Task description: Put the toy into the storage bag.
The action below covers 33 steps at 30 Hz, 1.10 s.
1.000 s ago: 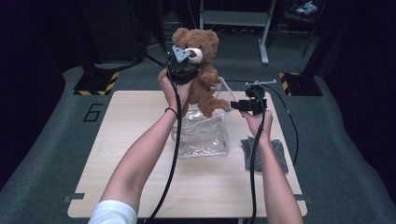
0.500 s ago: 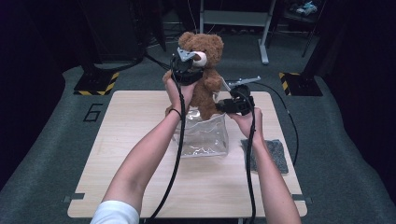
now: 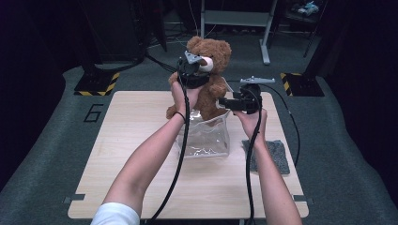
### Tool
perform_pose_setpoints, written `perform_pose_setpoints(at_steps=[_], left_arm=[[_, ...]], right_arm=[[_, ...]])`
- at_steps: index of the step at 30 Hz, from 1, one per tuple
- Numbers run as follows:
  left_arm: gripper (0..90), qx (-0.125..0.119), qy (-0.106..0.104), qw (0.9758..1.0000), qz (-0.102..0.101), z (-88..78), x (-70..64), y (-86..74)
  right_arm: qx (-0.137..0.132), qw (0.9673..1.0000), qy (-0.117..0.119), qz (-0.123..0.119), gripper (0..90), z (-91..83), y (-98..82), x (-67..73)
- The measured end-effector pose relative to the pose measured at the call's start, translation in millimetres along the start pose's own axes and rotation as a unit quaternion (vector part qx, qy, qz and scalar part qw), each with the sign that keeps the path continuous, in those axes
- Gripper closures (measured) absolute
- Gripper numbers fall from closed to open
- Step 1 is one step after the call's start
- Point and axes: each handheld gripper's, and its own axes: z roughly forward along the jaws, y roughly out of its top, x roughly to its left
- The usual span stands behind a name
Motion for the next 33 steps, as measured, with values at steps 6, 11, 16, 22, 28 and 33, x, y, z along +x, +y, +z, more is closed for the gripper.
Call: perform_pose_setpoints(at_steps=[6, 11, 16, 22, 28, 33], left_arm=[[54.0, 0.023, -0.014, 0.9996, -0.002, 4.9, 0.2, -7.2], [51.8, 0.046, -0.031, 0.9984, 0.009, 7.2, 1.8, -12.9], [51.0, 0.060, -0.045, 0.9972, 0.008, 6.1, 6.3, -14.9], [46.3, 0.096, -0.072, 0.9925, 0.025, 4.5, 9.7, -14.9], [39.7, 0.099, -0.095, 0.9900, 0.031, -7.9, 9.0, -2.8], [34.3, 0.124, -0.101, 0.9861, 0.044, -18.8, 16.4, -2.8]], right_arm=[[-0.001, 1.0000, 0.006, -0.002, 23.9, 6.8, 9.2, 8.0], [0.062, 0.9973, -0.034, -0.020, 56.4, 32.4, 5.9, 12.1], [0.064, 0.9966, -0.046, -0.021, 71.5, 34.5, 1.3, 8.6], [0.070, 0.9953, -0.060, -0.027, 75.1, 31.0, -0.6, 1.9], [0.074, 0.9937, -0.082, -0.022, 82.3, 35.7, -5.2, -2.3], [0.080, 0.9935, -0.078, -0.021, 88.6, 39.3, -9.9, -6.1]])
